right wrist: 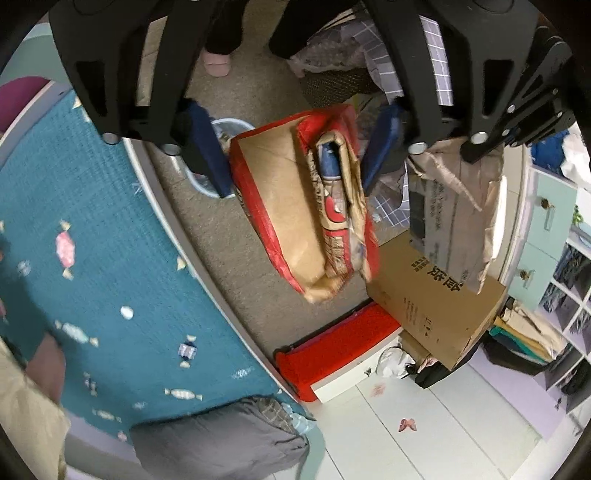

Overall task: Collect trash
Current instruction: 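Carry both to the floor basin, releasing the paper bag then the newspaper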

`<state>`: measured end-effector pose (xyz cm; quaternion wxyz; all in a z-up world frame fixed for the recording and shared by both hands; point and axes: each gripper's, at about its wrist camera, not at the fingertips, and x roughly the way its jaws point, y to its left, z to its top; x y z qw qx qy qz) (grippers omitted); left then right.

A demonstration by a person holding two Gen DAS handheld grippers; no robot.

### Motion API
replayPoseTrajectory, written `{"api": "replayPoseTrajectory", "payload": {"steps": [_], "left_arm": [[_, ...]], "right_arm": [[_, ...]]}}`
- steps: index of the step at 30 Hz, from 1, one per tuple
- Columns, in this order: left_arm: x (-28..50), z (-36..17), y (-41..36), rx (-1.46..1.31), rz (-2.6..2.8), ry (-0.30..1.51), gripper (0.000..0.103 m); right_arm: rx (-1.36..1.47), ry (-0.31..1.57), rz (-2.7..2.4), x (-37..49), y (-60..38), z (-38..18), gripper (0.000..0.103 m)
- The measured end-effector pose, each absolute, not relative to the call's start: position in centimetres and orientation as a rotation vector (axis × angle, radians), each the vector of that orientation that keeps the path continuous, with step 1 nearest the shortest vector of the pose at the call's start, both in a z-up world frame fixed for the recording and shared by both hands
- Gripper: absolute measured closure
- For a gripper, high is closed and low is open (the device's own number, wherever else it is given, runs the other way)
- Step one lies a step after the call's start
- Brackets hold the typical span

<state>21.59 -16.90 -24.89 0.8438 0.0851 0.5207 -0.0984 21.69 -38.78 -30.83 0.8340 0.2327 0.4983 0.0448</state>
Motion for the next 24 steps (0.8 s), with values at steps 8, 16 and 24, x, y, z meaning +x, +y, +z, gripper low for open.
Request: {"api": "replayPoseTrajectory", "payload": {"steps": [8,16,24], "left_arm": [[22.1,-25.4,-17.5,0.196,-0.218,1.117,0.099],[22.3,-25.3,-19.3,0.215,-0.255,1.107,0.099],[22.3,-25.1,-21.3,0.239,-0.291,1.097,0.098]], "right_arm": [[0.471,1.068,0.108,21.5,-38.4,-30.9,0.026],[0.467,1.033,0.099,20.9,-39.5,-29.3,0.026],[0.488,1.008,0.066,19.8,-41.4,-28.7,0.026]]}}
